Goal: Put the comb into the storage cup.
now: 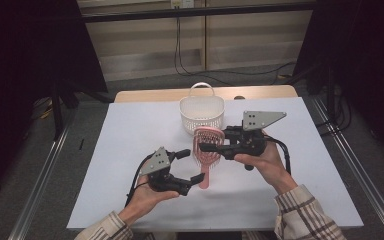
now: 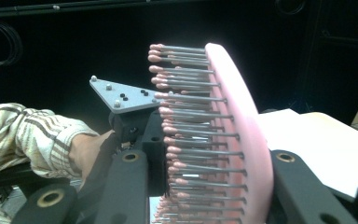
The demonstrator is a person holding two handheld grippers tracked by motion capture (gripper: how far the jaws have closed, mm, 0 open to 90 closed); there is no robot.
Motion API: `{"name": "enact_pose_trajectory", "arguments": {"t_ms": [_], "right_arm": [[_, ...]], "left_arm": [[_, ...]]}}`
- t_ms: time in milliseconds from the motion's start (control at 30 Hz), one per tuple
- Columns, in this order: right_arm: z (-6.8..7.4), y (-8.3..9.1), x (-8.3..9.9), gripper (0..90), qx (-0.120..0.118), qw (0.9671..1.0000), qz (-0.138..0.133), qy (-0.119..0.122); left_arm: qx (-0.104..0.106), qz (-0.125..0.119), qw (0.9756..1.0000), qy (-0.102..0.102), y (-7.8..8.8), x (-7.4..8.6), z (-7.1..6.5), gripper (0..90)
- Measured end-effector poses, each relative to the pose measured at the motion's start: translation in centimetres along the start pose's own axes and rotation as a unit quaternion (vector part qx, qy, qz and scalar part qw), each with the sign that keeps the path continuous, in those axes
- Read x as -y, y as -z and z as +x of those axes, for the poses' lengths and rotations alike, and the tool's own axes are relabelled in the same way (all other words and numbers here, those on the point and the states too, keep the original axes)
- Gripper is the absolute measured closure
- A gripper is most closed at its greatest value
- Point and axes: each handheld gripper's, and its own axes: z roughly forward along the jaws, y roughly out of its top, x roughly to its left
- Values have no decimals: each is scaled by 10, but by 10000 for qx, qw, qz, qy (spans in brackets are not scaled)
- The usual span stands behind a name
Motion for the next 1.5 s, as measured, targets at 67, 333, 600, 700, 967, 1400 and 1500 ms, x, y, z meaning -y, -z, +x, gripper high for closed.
{"name": "enact_pose_trajectory", "arguments": {"t_ms": [67, 333, 600, 700, 967, 1400, 1500], "right_arm": [[0, 1, 0, 641, 28, 10000, -10, -20], [-1, 5, -2, 641, 257, 9996, -22, -63], [-2, 8, -3, 641, 413, 9991, -50, -77], [-3, 8, -3, 641, 479, 9988, -77, -103], [-4, 11, -4, 640, 632, 9979, -112, -133], [-7, 16, -8, 640, 976, 9951, -128, -105], [-9, 17, -10, 640, 1059, 9943, -132, -84]], "left_arm": [[-115, -39, 9999, -9, 3, 0, 2, 78], [-460, -234, 9985, 207, 18, -5, 11, 22], [-647, -420, 9963, 374, 38, -6, 15, 20], [-850, -461, 9948, 316, 46, -5, 17, 20], [-1109, -487, 9923, 262, 57, 0, 19, 20], [-1484, -463, 9878, 63, 68, 10, 14, 8], [-1648, -470, 9852, -31, 72, 14, 14, 20]]}}
